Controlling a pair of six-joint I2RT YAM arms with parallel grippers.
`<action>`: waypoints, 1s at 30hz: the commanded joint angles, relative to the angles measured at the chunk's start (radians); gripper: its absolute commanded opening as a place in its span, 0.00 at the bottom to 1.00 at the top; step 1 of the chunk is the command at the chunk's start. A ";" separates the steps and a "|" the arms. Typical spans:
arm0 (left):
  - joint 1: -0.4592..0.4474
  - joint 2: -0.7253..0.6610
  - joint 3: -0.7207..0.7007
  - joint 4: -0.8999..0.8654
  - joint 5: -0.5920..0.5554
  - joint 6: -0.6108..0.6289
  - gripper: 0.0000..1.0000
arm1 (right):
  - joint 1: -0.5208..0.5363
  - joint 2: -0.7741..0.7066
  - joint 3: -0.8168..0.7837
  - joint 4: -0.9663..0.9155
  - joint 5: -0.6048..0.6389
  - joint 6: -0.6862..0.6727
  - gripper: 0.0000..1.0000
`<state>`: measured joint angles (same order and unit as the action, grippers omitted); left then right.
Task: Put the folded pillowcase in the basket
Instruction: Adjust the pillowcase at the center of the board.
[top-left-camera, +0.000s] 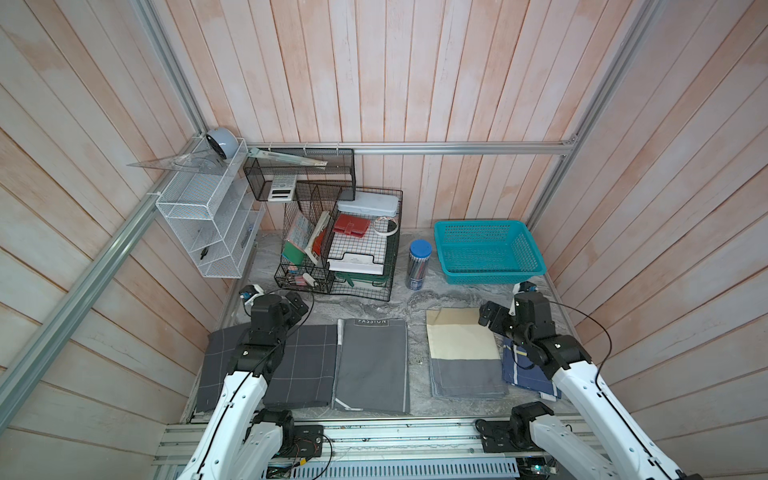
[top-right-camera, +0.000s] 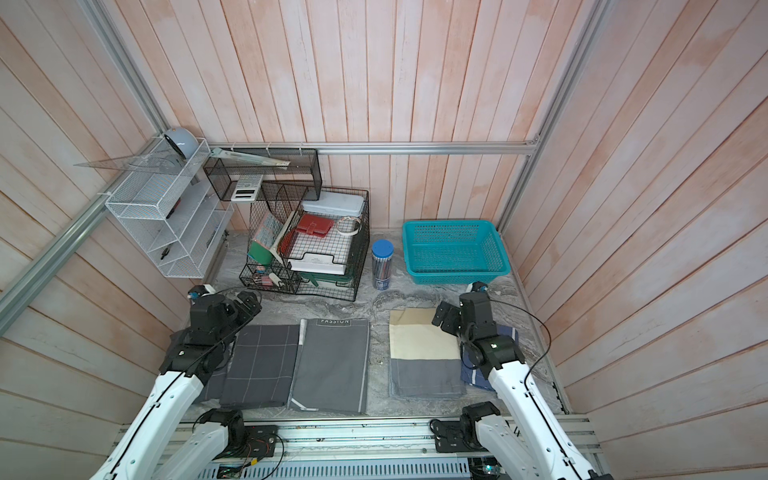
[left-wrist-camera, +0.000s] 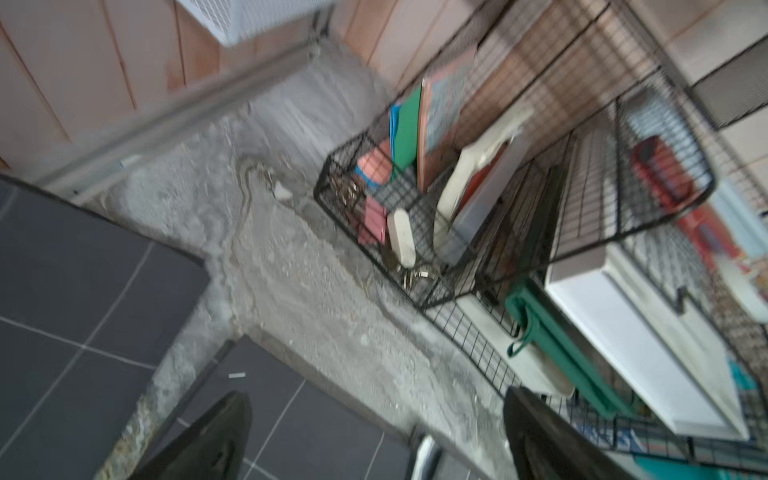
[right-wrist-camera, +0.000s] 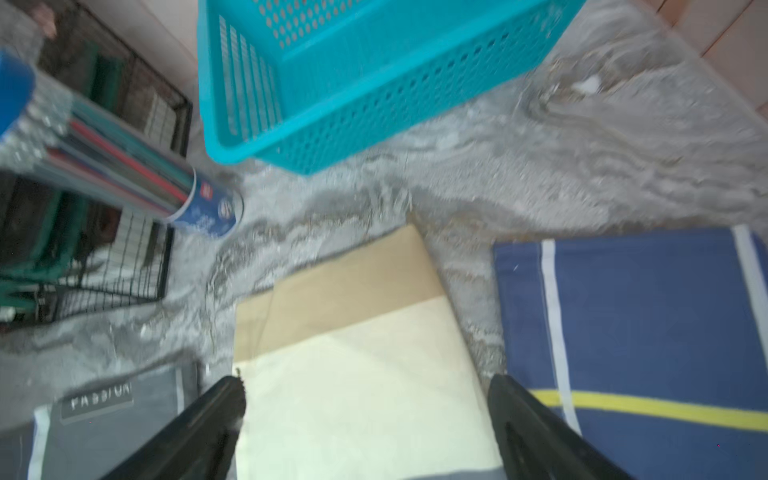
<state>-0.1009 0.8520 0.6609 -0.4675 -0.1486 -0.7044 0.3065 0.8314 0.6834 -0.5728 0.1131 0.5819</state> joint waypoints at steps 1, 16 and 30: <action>-0.092 0.025 0.045 -0.117 0.068 -0.003 1.00 | 0.116 0.005 -0.023 -0.109 0.052 0.085 0.98; -0.565 0.309 0.164 -0.093 -0.127 -0.035 1.00 | 0.270 0.574 0.092 0.091 -0.084 0.074 0.98; -0.744 0.784 0.562 -0.137 -0.168 0.077 0.92 | 0.298 0.457 0.053 0.095 -0.051 0.055 0.98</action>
<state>-0.8295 1.5742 1.1526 -0.5896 -0.2977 -0.6704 0.6018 1.4166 0.7620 -0.4282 -0.0124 0.6426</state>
